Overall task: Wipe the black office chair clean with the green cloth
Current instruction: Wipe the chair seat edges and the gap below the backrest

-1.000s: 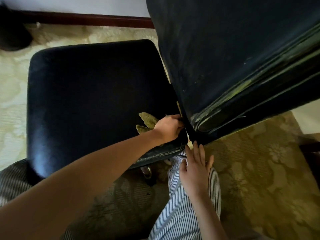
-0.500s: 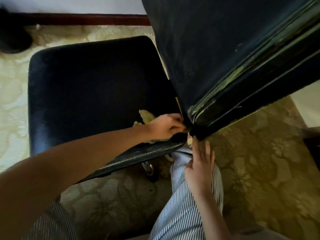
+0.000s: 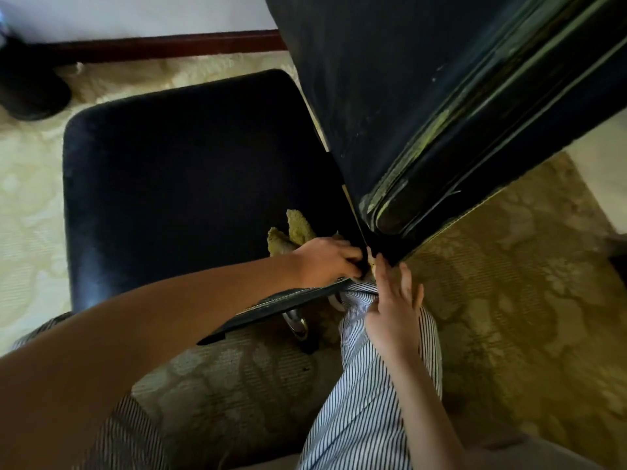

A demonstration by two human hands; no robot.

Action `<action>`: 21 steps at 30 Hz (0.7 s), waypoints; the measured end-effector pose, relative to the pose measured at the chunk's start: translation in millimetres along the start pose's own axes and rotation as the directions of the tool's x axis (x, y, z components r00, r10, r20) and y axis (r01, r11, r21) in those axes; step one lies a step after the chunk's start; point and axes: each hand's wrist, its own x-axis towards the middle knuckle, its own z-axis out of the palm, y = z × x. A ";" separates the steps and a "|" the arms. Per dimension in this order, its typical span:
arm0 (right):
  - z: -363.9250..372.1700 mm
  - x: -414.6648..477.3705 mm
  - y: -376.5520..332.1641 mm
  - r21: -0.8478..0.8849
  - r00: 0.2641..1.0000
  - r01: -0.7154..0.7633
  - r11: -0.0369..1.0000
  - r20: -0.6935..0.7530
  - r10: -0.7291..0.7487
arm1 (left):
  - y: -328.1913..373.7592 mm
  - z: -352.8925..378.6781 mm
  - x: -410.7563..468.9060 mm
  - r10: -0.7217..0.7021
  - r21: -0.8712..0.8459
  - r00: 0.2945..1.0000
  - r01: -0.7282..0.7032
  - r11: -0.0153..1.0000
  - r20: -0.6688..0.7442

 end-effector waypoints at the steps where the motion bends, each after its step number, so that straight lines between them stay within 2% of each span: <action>1: -0.7 -0.4 0.5 -0.041 1.000 0.015 0.999 0.022 -0.014 | -0.7 2.6 -4.4 0.041 0.014 0.999 -0.041 0.999 -0.034; 3: -0.9 -0.6 0.1 -0.108 0.997 0.036 0.994 0.066 -0.029 | -2.1 4.8 -13.3 0.086 0.047 0.995 -0.083 0.995 -0.054; 5: -1.4 -0.5 -1.2 -0.147 0.995 0.048 0.988 0.099 -0.033 | -3.3 4.5 -19.8 0.074 0.004 0.997 -0.074 0.997 -0.031; 7: -2.3 -2.1 -3.2 -0.158 0.993 0.056 0.986 0.108 -0.040 | -6.3 2.2 -22.8 -0.035 -0.130 0.999 0.033 0.991 -0.015; 9: -2.0 -5.0 -4.7 -0.153 0.993 0.061 0.986 0.105 -0.045 | -11.4 -1.2 -21.6 -0.180 -0.256 0.980 0.154 0.954 -0.083; 12: 0.2 -5.3 -5.5 -0.106 0.997 0.066 0.992 0.056 -0.060 | -13.4 -0.8 -8.8 -0.296 -0.296 0.932 0.228 0.927 -0.208; 14: 1.4 -3.2 -5.4 -0.061 0.998 0.055 0.997 0.029 -0.053 | -6.6 1.7 5.1 -0.305 -0.261 0.926 0.245 0.934 -0.223; 17: 1.0 0.5 -3.4 -0.011 0.999 0.014 1.000 0.038 -0.013 | 0.3 4.2 16.3 -0.288 -0.170 0.949 0.265 0.949 -0.131; 19: 1.5 0.5 -3.3 -0.033 0.997 0.009 0.999 0.080 -0.006 | 1.2 1.4 12.0 -0.219 -0.107 0.970 0.208 0.972 -0.105; 21: 1.1 -0.9 -5.1 -0.067 0.994 0.027 0.997 0.111 -0.019 | 0.7 4.4 0.8 -0.130 -0.088 0.981 0.118 0.989 -0.146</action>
